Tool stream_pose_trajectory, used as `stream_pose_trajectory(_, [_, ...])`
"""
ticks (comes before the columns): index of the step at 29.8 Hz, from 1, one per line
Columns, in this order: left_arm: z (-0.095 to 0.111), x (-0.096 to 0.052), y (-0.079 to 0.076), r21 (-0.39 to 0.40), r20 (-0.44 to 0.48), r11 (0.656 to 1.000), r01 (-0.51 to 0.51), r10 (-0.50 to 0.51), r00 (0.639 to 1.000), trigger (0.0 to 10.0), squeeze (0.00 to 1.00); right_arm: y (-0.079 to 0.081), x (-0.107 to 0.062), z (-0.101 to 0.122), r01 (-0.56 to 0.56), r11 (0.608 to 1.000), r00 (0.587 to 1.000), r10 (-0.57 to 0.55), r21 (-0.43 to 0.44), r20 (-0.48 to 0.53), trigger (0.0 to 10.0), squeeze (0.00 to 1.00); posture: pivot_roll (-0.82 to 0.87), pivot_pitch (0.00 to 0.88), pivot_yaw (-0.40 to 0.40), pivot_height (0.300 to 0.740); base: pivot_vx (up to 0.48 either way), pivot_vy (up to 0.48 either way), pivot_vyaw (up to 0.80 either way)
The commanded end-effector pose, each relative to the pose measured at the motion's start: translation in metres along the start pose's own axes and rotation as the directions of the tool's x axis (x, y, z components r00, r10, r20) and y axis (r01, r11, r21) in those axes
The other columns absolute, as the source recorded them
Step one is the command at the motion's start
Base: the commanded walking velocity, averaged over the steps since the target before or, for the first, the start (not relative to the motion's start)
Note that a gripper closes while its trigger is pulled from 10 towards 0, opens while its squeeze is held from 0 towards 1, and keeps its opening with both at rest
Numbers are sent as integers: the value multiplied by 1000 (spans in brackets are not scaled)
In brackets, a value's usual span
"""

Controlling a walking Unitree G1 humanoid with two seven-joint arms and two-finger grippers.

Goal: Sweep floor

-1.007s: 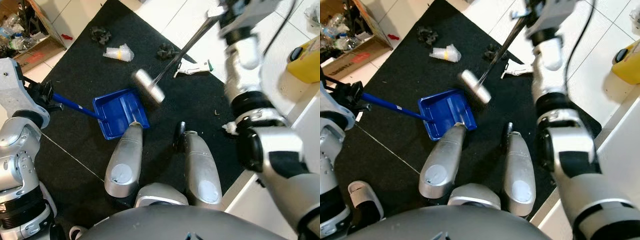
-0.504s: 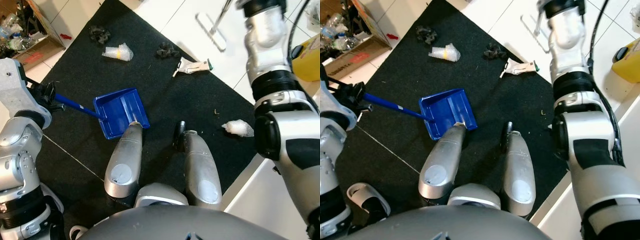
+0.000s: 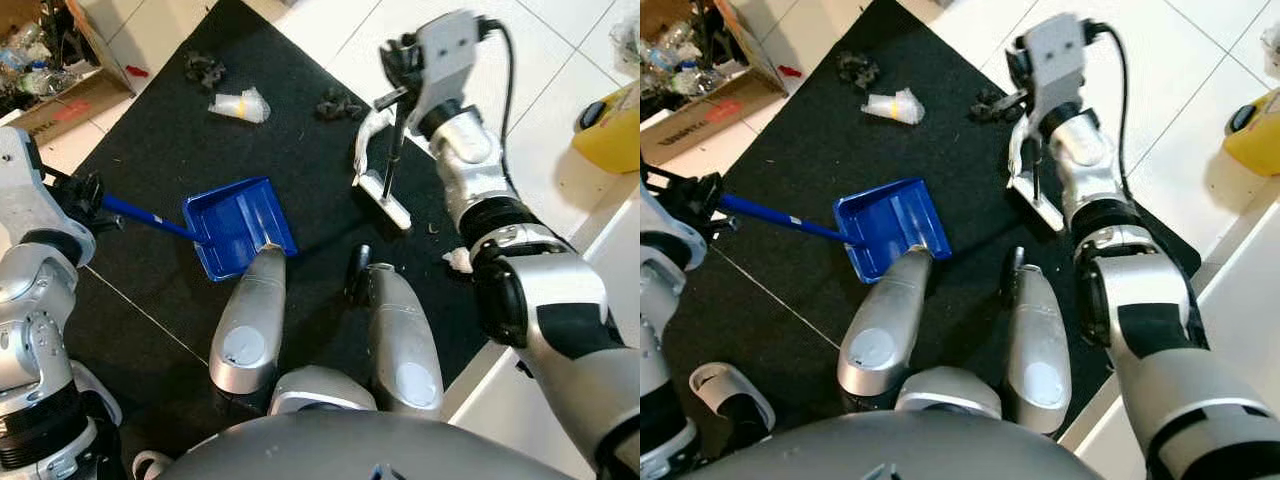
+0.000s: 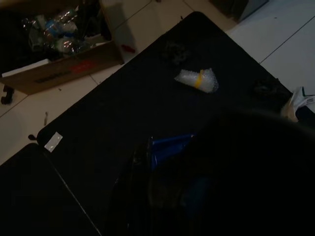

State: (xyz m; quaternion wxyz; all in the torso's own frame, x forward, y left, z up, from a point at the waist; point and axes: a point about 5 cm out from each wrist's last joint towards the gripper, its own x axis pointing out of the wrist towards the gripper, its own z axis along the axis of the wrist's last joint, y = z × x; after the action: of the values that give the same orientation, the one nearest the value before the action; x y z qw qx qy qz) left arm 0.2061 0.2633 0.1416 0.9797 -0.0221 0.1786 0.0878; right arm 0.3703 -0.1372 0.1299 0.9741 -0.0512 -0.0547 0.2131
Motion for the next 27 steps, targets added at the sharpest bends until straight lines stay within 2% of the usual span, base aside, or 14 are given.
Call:
stream_pose_trajectory(1, [-4, 0, 4, 16, -27, 1000, -8, 9, 1000, 10000, 0, 9, -8, -20, -6, 986, 999, 14, 169, -46, 10000, 0, 507, 327, 22, 740, 0, 0, 0])
stream_pose_trajectory(3, [-4, 0, 4, 16, -27, 1000, -8, 9, 1000, 10000, 0, 9, -8, -20, -6, 986, 999, 14, 169, -46, 10000, 0, 507, 327, 22, 740, 0, 0, 0])
stream_pose_trajectory(4, [-4, 3, 2, 13, -25, 1000, -3, 3, 1000, 10000, 0, 4, -3, -1, -58, 961, 997, 42, 270, 66, 10000, 0, 491, 308, 19, 740, 0, 0, 0])
stream_pose_trajectory(6, [-4, 3, 2, 13, -25, 1000, -3, 3, 1000, 10000, 0, 4, -3, -1, -58, 961, 997, 42, 270, 66, 10000, 0, 491, 308, 19, 740, 0, 0, 0])
stream_pose_trajectory(7, [-3, 5, 1, 11, -24, 1000, 3, -3, 1000, 10000, 0, -2, -1, 22, -139, 932, 978, 77, 334, 193, 10000, 0, 484, 304, 18, 740, 0, 0, 0])
stream_pose_trajectory(8, [-3, 5, 1, 11, -24, 1000, 3, -3, 1000, 10000, 0, -2, -1, 22, -139, 932, 978, 77, 334, 193, 10000, 0, 484, 304, 18, 740, 0, 0, 0])
stream_pose_trajectory(10, [-3, 10, -2, 6, -19, 1000, 16, -16, 1000, 10000, 0, -14, -7, 73, -282, 901, 899, 129, 329, 419, 10000, 0, 474, 294, 16, 740, 0, 0, 0])
stream_pose_trajectory(12, [-1, 12, -3, 7, -11, 1000, 15, -15, 1000, 10000, 0, -24, -10, 83, -261, 920, 888, 111, 293, 445, 10000, 0, 467, 285, 14, 740, 0, 0, 0])
stream_pose_trajectory(14, [-1, 12, -3, 7, -11, 1000, 15, -15, 1000, 10000, 0, -24, -10, 83, -261, 920, 888, 111, 293, 445, 10000, 0, 467, 285, 14, 740, 0, 0, 0])
stream_pose_trajectory(15, [2, 14, -2, 10, 5, 1000, 6, -6, 1000, 10000, 0, -36, -9, 85, -184, 953, 900, 64, 243, 432, 10000, 0, 464, 283, 12, 740, 0, 0, 0])
stream_pose_trajectory(18, [6, 17, 1, 12, 25, 1000, -9, 8, 1000, 10000, 0, -46, -9, 83, -103, 975, 914, 15, 196, 405, 10000, 0, 461, 279, 8, 740, 0, 0, 0])
stream_pose_trajectory(20, [16, 23, 9, 14, 66, 999, -38, 37, 997, 10000, 0, -60, -10, 81, 41, 991, 922, -86, 125, 377, 10000, 0, 454, 258, -4, 740, 0, 0, 0])
stream_pose_trajectory(23, [19, 25, 12, 16, 81, 999, -49, 48, 996, 10000, 0, -65, -11, 81, 100, 989, 919, -135, 111, 371, 10000, 0, 451, 253, -5, 740, 0, 0, 0])
stream_pose_trajectory(27, [31, 33, 5, 32, 144, 999, -8, 3, 990, 10000, 0, -78, -18, 72, 304, 939, 889, -339, 159, 306, 10000, 0, 423, 194, -11, 740, 0, 0, 0])
